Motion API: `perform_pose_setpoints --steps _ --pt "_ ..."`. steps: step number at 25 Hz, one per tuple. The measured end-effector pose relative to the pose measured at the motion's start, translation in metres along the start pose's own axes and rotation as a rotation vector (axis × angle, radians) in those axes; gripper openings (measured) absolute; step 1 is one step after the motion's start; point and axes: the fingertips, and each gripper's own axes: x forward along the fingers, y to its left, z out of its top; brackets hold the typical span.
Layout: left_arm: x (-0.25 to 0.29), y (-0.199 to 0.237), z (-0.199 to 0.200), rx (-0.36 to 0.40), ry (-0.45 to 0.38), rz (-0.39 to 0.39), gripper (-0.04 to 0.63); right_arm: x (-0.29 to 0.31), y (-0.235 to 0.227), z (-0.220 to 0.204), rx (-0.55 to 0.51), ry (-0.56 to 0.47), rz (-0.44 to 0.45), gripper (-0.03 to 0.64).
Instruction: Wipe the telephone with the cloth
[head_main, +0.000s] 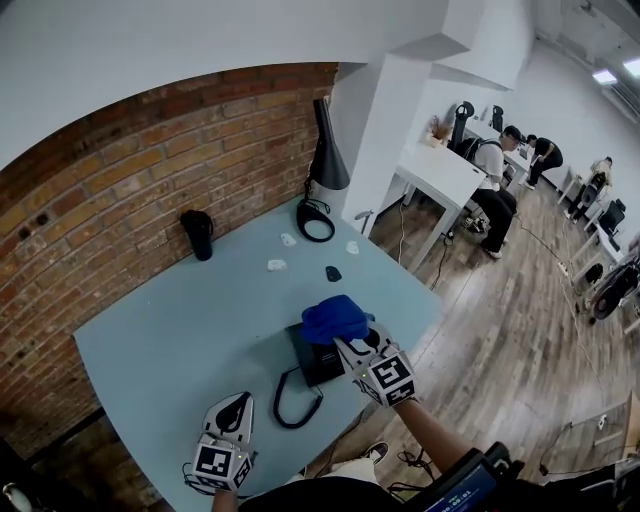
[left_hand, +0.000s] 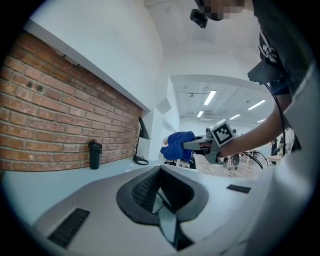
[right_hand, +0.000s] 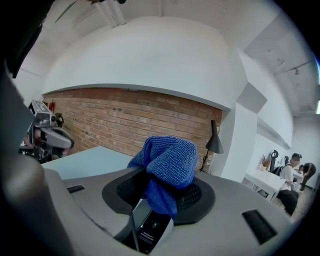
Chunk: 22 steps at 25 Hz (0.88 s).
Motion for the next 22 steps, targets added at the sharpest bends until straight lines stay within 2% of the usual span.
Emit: perform_pose_setpoints --steps 7,14,22 --pt "-0.002 0.017 -0.006 -0.022 0.021 0.051 0.005 0.041 -0.003 -0.011 -0.156 0.098 0.010 0.170" --pt "-0.004 0.024 -0.010 -0.034 0.041 0.080 0.005 0.077 0.011 -0.047 -0.350 0.232 0.091 0.170" --pt "-0.007 0.036 -0.021 -0.063 0.055 0.109 0.005 0.106 0.010 -0.087 -0.528 0.364 0.066 0.167"
